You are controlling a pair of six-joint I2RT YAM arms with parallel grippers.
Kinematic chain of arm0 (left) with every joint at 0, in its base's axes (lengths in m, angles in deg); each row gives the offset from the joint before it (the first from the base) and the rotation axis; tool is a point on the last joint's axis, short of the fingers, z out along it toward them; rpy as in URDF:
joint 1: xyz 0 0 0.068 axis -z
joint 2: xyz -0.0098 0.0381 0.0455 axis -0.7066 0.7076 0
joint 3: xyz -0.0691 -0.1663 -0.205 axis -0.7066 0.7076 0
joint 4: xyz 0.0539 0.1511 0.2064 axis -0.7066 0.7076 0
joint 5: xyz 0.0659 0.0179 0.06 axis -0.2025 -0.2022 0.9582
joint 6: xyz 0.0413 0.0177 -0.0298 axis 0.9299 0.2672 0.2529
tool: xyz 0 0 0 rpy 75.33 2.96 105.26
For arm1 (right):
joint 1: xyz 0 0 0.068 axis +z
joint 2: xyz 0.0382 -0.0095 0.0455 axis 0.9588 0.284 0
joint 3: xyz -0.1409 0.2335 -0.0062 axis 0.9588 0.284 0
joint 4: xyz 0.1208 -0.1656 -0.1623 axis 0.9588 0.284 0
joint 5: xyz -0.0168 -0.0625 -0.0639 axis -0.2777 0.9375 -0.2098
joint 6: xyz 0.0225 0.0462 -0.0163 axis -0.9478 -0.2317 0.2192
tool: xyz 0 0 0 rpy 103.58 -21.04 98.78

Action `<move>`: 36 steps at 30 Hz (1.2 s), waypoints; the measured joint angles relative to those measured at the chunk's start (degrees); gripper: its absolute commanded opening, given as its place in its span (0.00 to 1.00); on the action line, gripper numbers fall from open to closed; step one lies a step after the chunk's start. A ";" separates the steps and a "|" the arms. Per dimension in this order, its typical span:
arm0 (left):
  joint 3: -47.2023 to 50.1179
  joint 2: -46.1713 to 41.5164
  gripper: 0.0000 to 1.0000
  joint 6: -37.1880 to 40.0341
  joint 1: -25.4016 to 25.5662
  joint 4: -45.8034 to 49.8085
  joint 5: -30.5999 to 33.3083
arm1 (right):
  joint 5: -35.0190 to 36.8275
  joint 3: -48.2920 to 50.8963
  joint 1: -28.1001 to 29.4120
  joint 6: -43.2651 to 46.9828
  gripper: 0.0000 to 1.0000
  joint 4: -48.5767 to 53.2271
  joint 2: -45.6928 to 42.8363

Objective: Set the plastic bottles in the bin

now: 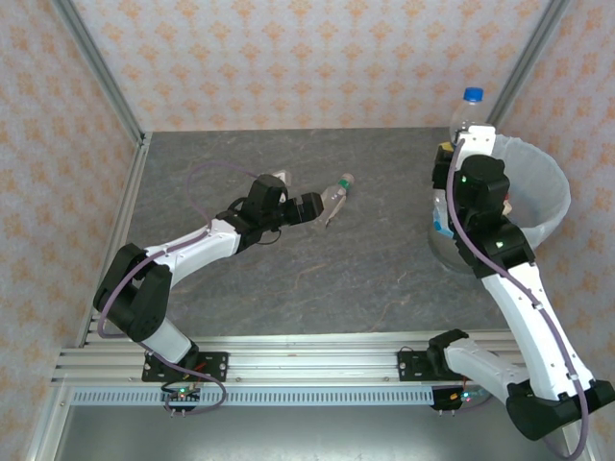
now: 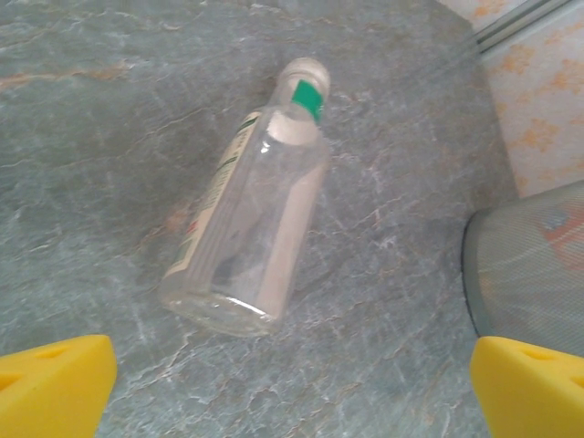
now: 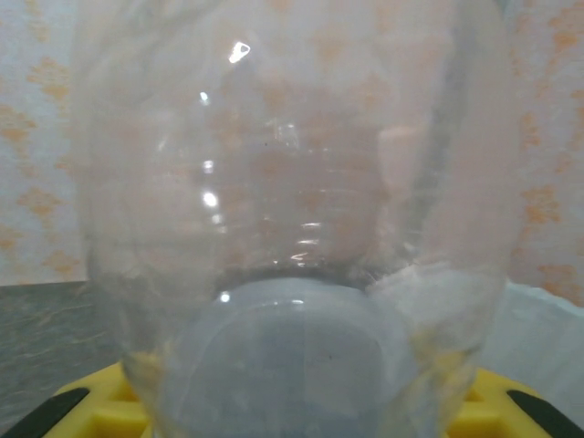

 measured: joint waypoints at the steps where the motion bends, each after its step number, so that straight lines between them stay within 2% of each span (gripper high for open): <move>1: 0.00 0.02 1.00 -0.02 0.00 -0.52 -0.37 | 0.17 -0.02 -1.27 0.11 0.29 0.00 0.07; 7: 0.04 0.00 1.00 0.00 0.00 -2.38 -1.97 | -1.64 0.00 -10.84 -0.92 0.29 0.22 0.81; 17: 1.18 -0.48 1.00 0.22 0.00 -3.78 -2.75 | -12.33 -0.52 -29.90 -4.15 0.29 3.91 3.19; 22: 2.54 -1.84 1.00 0.20 0.00 -5.51 -2.75 | -14.58 -0.55 -34.71 -3.67 0.29 6.01 4.76; 28: 4.52 -5.38 1.00 0.24 0.00 -6.21 -2.01 | -14.27 -0.55 -36.28 -1.29 0.30 4.42 7.65; 30: 4.76 -6.29 1.00 0.28 0.00 -6.27 -1.38 | -13.79 -0.28 -36.28 0.20 0.38 2.67 8.81; 32: 5.25 -7.17 1.00 0.48 0.00 -6.32 -0.68 | -12.48 1.27 -36.28 1.97 0.53 -0.57 9.53; 36: 6.38 -8.33 1.00 0.63 0.00 -6.29 0.59 | -9.88 5.05 -36.28 5.46 0.75 -4.66 10.29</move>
